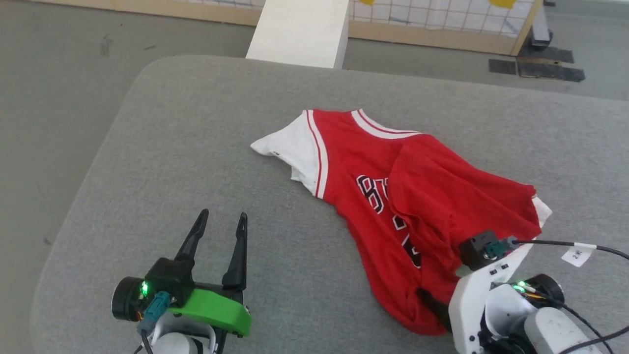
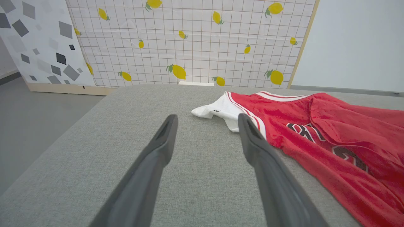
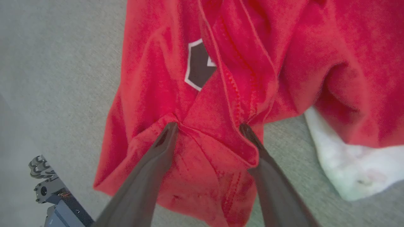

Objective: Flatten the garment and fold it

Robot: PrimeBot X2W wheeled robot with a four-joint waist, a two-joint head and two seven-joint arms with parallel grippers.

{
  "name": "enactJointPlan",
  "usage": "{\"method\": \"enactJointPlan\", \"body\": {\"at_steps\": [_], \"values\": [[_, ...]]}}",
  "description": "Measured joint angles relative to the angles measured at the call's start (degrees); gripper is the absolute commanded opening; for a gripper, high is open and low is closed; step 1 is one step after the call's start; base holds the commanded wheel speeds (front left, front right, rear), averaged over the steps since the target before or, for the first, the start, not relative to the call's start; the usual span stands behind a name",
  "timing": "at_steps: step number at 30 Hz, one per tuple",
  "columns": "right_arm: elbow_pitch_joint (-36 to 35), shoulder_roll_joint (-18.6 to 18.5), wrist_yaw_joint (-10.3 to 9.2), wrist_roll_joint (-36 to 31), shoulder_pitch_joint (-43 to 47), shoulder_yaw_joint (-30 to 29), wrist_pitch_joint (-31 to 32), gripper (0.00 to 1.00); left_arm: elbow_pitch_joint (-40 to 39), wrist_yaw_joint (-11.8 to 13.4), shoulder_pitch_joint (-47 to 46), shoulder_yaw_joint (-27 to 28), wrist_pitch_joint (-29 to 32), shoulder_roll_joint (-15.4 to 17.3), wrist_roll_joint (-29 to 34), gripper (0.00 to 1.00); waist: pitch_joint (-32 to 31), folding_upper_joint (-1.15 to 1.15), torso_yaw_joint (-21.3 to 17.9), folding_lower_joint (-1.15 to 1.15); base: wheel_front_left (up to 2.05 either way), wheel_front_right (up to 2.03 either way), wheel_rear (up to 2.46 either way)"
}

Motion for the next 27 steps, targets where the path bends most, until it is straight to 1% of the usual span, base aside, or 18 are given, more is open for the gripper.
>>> {"method": "enactJointPlan", "body": {"at_steps": [1,6,12,18,23,25,26,27], "values": [[0.40,0.04,-0.01,0.51,-0.32,0.64,0.31,0.00,0.16,-0.31,-0.01,0.31,0.00,-0.27,0.45,1.00,0.18,0.00,0.22,0.00,0.00,0.00,0.00],[0.33,-0.16,-0.02,3.64,-2.04,5.30,0.54,0.00,0.99,-1.85,-0.01,2.25,0.00,-1.89,2.14,1.00,0.91,0.00,1.25,0.00,0.00,0.00,0.00],[-3.87,0.58,-0.01,7.91,-2.07,12.87,0.48,0.00,1.08,-3.16,0.09,4.81,0.00,-3.37,2.82,1.00,0.15,0.00,1.26,0.00,0.00,0.00,0.00],[-6.58,2.21,-0.01,12.11,-1.97,19.50,2.91,0.00,1.32,-4.43,0.10,6.61,0.00,-4.71,3.70,1.00,-0.68,0.00,1.32,0.00,0.00,0.00,0.00],[-6.48,2.65,-0.01,13.36,-1.93,22.63,3.39,0.00,1.60,-5.00,0.44,8.09,0.00,-5.19,4.56,1.00,-1.35,0.00,1.03,0.00,0.00,0.00,0.00],[-6.32,3.04,-0.01,14.23,-1.80,22.16,3.31,0.00,1.90,-5.16,0.82,8.67,0.00,-5.42,4.79,1.00,-1.60,0.00,0.72,0.00,0.00,0.00,0.00],[-6.36,3.14,-0.01,14.26,-1.77,21.26,2.89,1.00,2.11,-5.45,1.02,8.82,0.00,-5.58,4.92,1.00,-1.76,0.00,0.54,0.00,0.00,0.00,0.00],[-6.58,2.98,-0.01,14.22,-1.79,20.11,2.61,1.00,2.22,-5.50,1.16,8.90,0.00,-5.75,4.94,1.00,-1.91,0.00,0.37,0.00,0.00,0.00,0.00]]}}
